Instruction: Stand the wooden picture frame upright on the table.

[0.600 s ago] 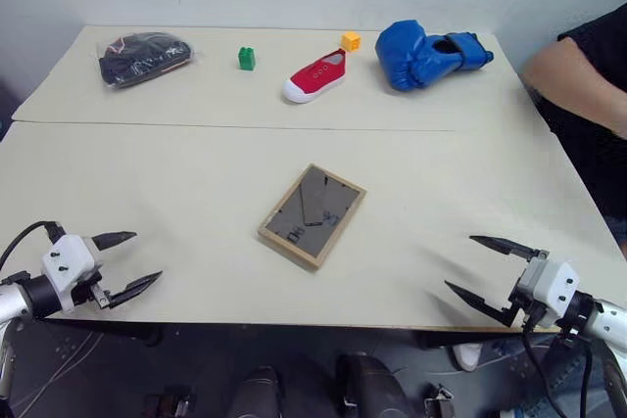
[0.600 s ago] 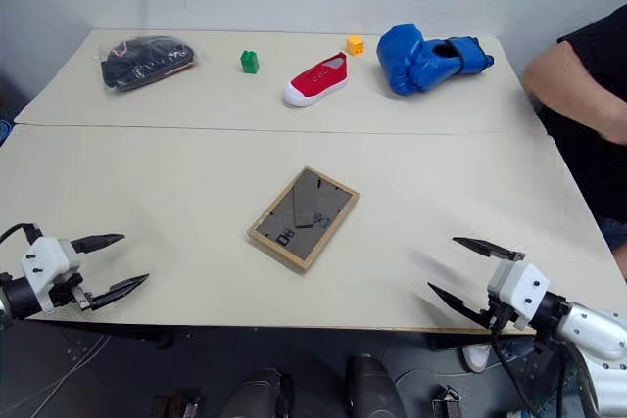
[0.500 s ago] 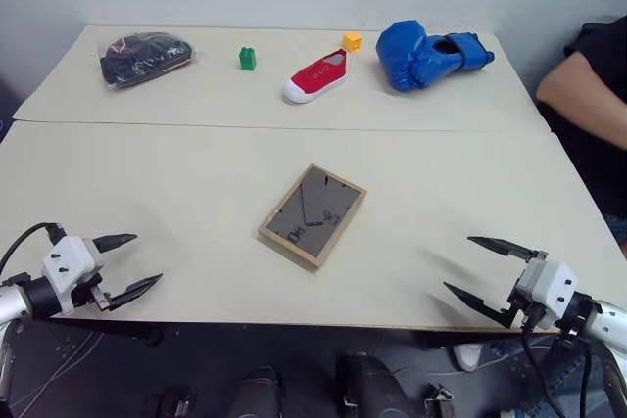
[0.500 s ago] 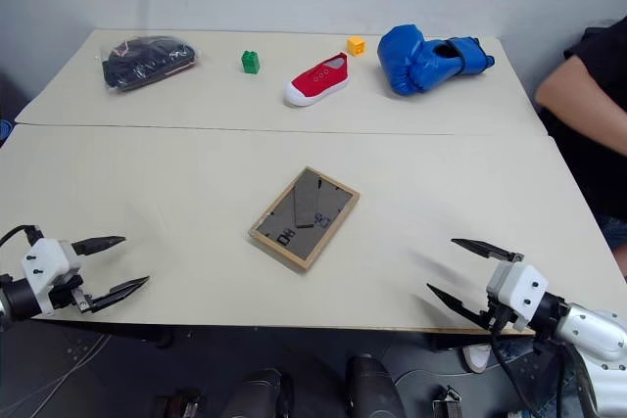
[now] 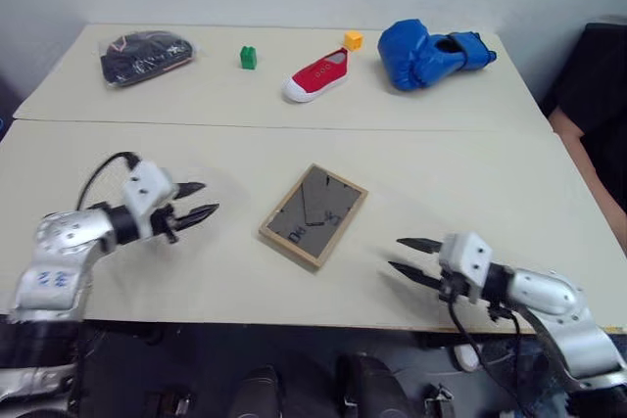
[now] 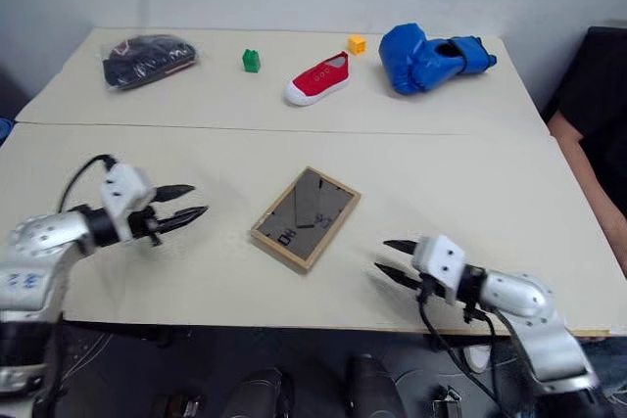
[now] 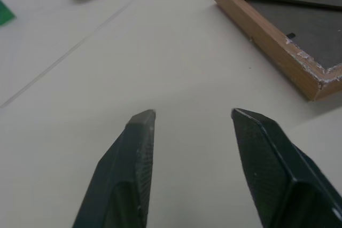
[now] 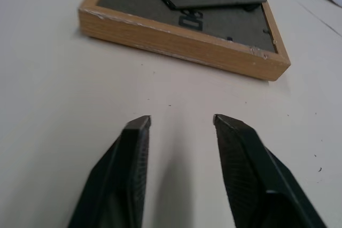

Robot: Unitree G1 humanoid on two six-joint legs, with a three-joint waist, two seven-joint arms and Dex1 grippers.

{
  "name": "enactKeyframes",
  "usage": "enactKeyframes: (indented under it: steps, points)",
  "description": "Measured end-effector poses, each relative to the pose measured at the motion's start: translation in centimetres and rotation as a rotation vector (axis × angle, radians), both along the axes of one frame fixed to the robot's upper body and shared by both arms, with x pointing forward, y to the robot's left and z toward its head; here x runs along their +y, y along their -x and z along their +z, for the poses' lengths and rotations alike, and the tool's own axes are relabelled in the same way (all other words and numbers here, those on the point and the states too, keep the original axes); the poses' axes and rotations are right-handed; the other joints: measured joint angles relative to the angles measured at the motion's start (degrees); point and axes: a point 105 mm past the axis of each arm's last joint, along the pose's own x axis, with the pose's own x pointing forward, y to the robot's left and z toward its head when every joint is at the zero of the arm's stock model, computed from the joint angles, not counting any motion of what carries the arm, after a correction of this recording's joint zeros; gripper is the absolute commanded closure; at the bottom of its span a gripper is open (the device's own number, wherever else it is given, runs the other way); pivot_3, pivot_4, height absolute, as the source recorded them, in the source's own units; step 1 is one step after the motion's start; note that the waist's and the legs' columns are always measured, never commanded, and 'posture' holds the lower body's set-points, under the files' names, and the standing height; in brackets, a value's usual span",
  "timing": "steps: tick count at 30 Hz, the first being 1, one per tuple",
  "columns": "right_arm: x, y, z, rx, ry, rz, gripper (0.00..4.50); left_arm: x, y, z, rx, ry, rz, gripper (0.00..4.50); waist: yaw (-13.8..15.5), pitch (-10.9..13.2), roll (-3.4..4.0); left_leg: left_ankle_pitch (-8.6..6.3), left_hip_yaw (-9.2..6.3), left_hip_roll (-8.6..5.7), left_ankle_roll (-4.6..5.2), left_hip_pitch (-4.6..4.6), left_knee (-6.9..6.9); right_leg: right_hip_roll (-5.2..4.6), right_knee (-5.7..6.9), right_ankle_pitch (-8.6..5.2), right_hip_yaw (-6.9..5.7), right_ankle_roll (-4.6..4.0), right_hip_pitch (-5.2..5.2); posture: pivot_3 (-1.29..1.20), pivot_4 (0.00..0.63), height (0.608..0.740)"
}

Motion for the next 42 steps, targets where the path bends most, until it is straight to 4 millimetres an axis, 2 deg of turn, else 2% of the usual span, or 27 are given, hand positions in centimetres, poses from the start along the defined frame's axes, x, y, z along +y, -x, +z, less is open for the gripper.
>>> enactKeyframes:
  steps: [2,3,5,6,8,9,15,19,22,26,29,30,31,35,38,39,42]
  points:
    - [0.2,-1.0,-0.4,-0.002,0.025,-0.024,4.27,-1.1,-0.8,-1.1,0.031,-0.011,-0.006,3.83,-0.06,0.0,0.0,-0.02,0.03,0.02,0.02,-0.06,0.11,0.04,0.03,0.0,0.02,0.0,-0.04,0.0,0.15,0.74]
    - [0.4,-1.9,-0.5,-0.012,0.037,-0.038,4.5,-1.4,-1.5,-1.6,0.04,-0.006,0.009,4.15,-0.08,0.0,-0.01,-0.02,0.03,0.03,0.03,-0.08,0.27,0.05,0.07,0.0,0.01,0.01,-0.05,0.0,0.15,0.74]
    - [1.5,-3.3,-0.3,-0.036,0.032,-0.045,4.5,-2.5,-2.4,-2.1,0.05,0.016,0.018,4.15,-0.02,0.0,-0.01,-0.03,0.02,0.03,0.03,-0.11,0.5,0.05,0.07,0.0,0.01,0.01,-0.05,0.0,0.15,0.74]
    - [2.8,-4.1,0.2,-0.057,0.018,-0.029,4.5,-3.9,-2.9,-2.4,0.061,0.035,0.003,4.15,0.05,0.0,-0.01,-0.03,0.02,0.03,0.03,-0.11,0.59,0.04,0.14,0.0,0.01,0.01,-0.06,0.0,0.15,0.74]
    - [4.7,-4.4,0.8,-0.081,-0.002,0.013,4.5,-5.6,-2.8,-3.1,0.079,0.022,-0.039,4.15,0.09,0.0,-0.01,-0.04,-0.04,0.06,0.0,-0.12,0.53,0.07,0.32,0.0,0.0,0.01,-0.07,0.0,0.15,0.74]
    - [4.9,-4.5,0.8,-0.082,-0.001,0.014,4.5,-5.6,-2.7,-3.2,0.08,0.02,-0.045,4.15,0.07,0.0,-0.01,-0.06,-0.06,0.08,-0.01,-0.18,0.53,0.08,0.32,0.0,0.0,0.0,-0.11,0.0,0.15,0.74]
    - [4.6,-6.6,0.5,-0.056,0.04,-0.023,4.5,-6.3,0.0,-3.8,0.142,0.016,-0.115,4.15,0.01,0.0,0.0,-0.09,-0.04,0.07,0.05,-0.16,0.57,0.0,0.25,0.0,0.02,0.0,-0.06,0.0,0.15,0.74]
    - [4.6,-7.1,1.2,-0.065,0.058,0.001,4.5,-7.1,2.3,-4.4,0.192,0.057,-0.157,4.15,-0.02,0.0,0.0,-0.1,-0.07,0.08,0.06,-0.16,0.54,0.0,0.22,0.0,0.02,0.0,-0.05,0.0,0.15,0.74]
    - [4.3,-7.3,0.9,-0.052,0.078,0.021,4.5,-7.6,3.8,-4.8,0.217,0.076,-0.167,4.15,0.0,0.0,0.0,-0.1,-0.08,0.08,0.07,-0.16,0.55,-0.01,0.22,0.0,0.01,0.0,-0.04,0.0,0.15,0.74]
    - [4.2,-7.5,0.8,-0.036,0.093,0.033,4.5,-7.2,4.0,-4.9,0.229,0.093,-0.117,4.15,0.01,0.0,0.0,-0.1,-0.1,0.08,0.07,-0.15,0.55,-0.01,0.23,0.0,0.01,0.0,-0.04,0.0,0.15,0.74]
    - [3.1,-7.4,0.6,-0.03,0.135,0.04,4.5,-5.9,4.1,-4.8,0.254,0.097,-0.071,4.15,-0.08,0.0,0.0,-0.1,-0.1,0.09,0.06,-0.15,0.54,0.0,0.22,0.0,0.01,0.0,-0.04,0.0,0.15,0.74]
    - [2.4,-7.3,0.6,-0.027,0.153,0.037,4.5,-5.0,4.1,-4.6,0.282,0.118,-0.037,3.76,-0.18,0.0,0.0,-0.1,-0.1,0.09,0.06,-0.13,0.52,0.0,0.22,0.0,0.01,0.0,-0.04,0.0,0.15,0.74]
    - [1.8,-7.2,0.6,-0.02,0.165,0.033,4.5,-4.3,4.1,-4.4,0.314,0.148,-0.004,3.58,-0.18,0.0,0.0,-0.1,-0.1,0.1,0.06,-0.13,0.52,0.01,0.22,0.0,0.01,-0.01,-0.04,0.0,0.15,0.74]
    - [0.1,-6.3,0.6,-0.009,0.205,0.051,4.5,-1.6,5.7,-3.2,0.677,0.338,0.098,2.38,-0.23,0.0,0.0,-0.1,-0.14,0.12,0.05,-0.13,0.5,0.03,0.24,-0.01,-0.01,-0.02,-0.03,0.0,0.15,0.74]
    - [0.5,-5.5,0.5,-0.001,0.203,0.091,4.5,-2.3,6.5,-2.5,0.883,0.453,0.078,1.48,-0.03,0.0,0.0,-0.09,-0.17,0.08,0.05,-0.14,0.53,0.03,0.25,-0.01,-0.03,-0.01,-0.01,0.0,0.15,0.74]
    - [0.9,-5.3,0.2,0.002,0.205,0.109,4.5,-3.1,6.1,-2.3,0.959,0.533,0.065,1.21,0.27,0.0,0.0,-0.09,-0.25,0.05,0.06,-0.15,0.58,0.01,0.24,-0.01,-0.07,-0.01,0.06,0.0,0.15,0.74]
    - [2.2,-5.0,-0.1,-0.009,0.197,0.145,4.5,-4.1,4.7,-1.8,1.041,0.618,0.063,0.31,0.22,0.0,-0.02,-0.1,-0.26,0.02,0.05,-0.19,0.62,0.0,0.22,0.0,-0.07,0.0,0.04,0.0,0.15,0.74]
